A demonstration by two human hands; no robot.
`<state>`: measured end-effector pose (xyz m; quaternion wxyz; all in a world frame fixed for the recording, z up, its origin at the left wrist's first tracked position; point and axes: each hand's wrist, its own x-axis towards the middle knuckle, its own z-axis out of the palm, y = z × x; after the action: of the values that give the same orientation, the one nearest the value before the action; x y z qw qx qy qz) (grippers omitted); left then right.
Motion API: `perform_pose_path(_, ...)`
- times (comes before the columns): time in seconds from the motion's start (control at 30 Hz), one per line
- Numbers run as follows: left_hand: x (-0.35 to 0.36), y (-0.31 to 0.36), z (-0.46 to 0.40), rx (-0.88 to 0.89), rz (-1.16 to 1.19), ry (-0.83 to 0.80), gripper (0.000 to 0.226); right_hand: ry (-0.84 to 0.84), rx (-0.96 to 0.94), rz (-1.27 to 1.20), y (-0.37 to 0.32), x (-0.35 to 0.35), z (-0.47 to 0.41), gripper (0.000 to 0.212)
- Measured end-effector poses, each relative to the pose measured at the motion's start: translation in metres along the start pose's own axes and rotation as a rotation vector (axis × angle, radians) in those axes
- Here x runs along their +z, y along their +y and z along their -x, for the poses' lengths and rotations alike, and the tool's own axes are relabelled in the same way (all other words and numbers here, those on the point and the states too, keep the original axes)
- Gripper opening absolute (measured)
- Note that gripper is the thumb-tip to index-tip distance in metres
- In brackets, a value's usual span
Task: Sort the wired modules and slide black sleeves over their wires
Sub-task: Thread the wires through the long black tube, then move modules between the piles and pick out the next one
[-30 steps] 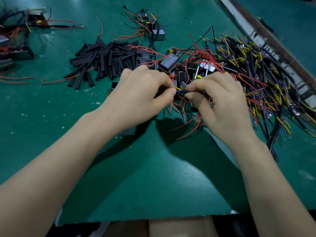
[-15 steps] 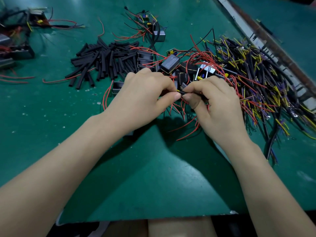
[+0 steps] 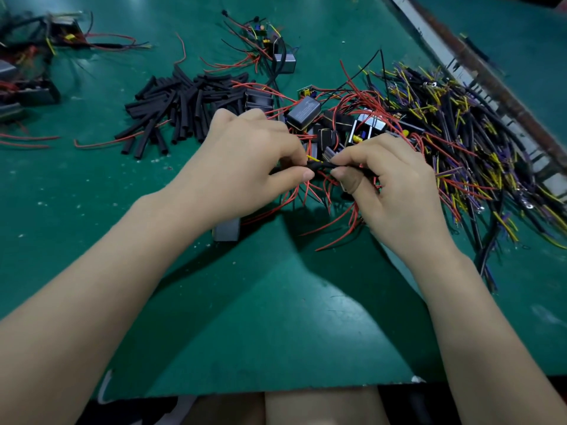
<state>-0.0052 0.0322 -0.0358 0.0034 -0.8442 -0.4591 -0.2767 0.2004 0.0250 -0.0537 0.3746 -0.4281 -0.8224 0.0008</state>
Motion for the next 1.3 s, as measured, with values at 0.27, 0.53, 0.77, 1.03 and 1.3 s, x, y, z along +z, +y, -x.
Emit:
perform_pose_path(0.27,-0.018,-0.015,-0.007,-0.172,0.182,0.28,0.03,0.039,0.002,-0.07,0.0,-0.003,-0.002,0.012)
perform_pose_path(0.53,-0.035,-0.035,-0.002,-0.304,0.242,0.099,0.022,0.051,-0.003,-0.113,0.001,-0.009,-0.003,0.01)
perform_pose_path(0.77,-0.036,-0.029,0.039,-0.38,0.447,0.017,0.037,0.092,-0.073,-0.082,-0.008,0.0,0.001,0.019)
perform_pose_path(1.03,-0.038,-0.006,0.072,-0.316,0.224,-0.103,0.075,0.145,-0.022,-0.142,-0.023,-0.006,0.019,0.017)
perform_pose_path(1.3,-0.024,0.019,0.057,-0.325,0.495,0.058,0.045,0.135,-0.161,-0.007,-0.046,-0.022,-0.009,0.016)
